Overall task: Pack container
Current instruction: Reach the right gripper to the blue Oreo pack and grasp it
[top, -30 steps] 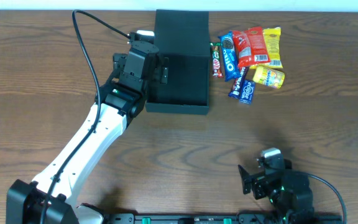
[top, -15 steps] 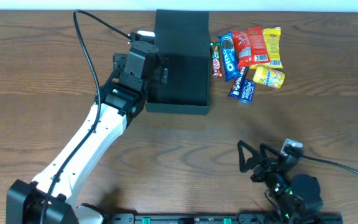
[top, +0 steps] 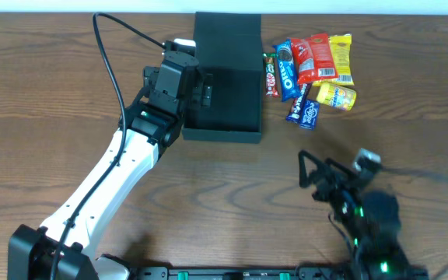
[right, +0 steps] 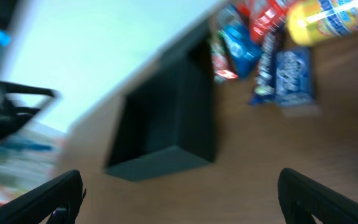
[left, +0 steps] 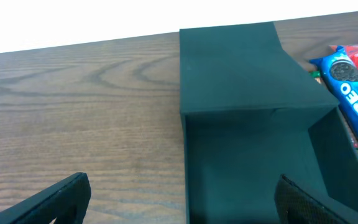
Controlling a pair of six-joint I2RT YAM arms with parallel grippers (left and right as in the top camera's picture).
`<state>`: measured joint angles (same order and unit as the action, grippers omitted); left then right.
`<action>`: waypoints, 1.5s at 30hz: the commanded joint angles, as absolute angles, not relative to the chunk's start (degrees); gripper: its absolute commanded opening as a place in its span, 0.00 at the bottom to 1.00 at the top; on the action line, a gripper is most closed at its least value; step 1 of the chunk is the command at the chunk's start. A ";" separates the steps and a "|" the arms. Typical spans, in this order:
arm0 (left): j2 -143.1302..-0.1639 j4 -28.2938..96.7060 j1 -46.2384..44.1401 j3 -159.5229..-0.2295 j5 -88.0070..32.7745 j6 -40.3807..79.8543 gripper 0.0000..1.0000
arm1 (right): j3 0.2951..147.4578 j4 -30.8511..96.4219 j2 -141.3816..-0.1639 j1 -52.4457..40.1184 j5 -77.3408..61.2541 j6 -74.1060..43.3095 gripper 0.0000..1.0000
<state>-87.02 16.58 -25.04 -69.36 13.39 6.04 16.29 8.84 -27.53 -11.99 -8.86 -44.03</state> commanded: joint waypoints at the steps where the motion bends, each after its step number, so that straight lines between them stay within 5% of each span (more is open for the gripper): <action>1: -87.35 16.69 -23.94 -70.28 13.19 5.56 0.95 | 26.33 8.23 -41.76 -9.15 -12.29 -32.08 0.99; 11: -87.35 19.46 -21.78 -70.28 11.86 5.61 0.96 | 72.71 24.75 -91.09 -5.08 -15.42 -9.96 0.99; 20: -87.35 21.19 -21.67 -70.28 10.41 5.87 0.95 | 101.95 41.43 -117.54 -5.43 -8.36 -3.66 0.97; 45: -87.35 23.55 -21.67 -70.28 10.41 6.48 0.95 | 106.24 37.47 -132.09 -12.29 6.90 0.89 0.80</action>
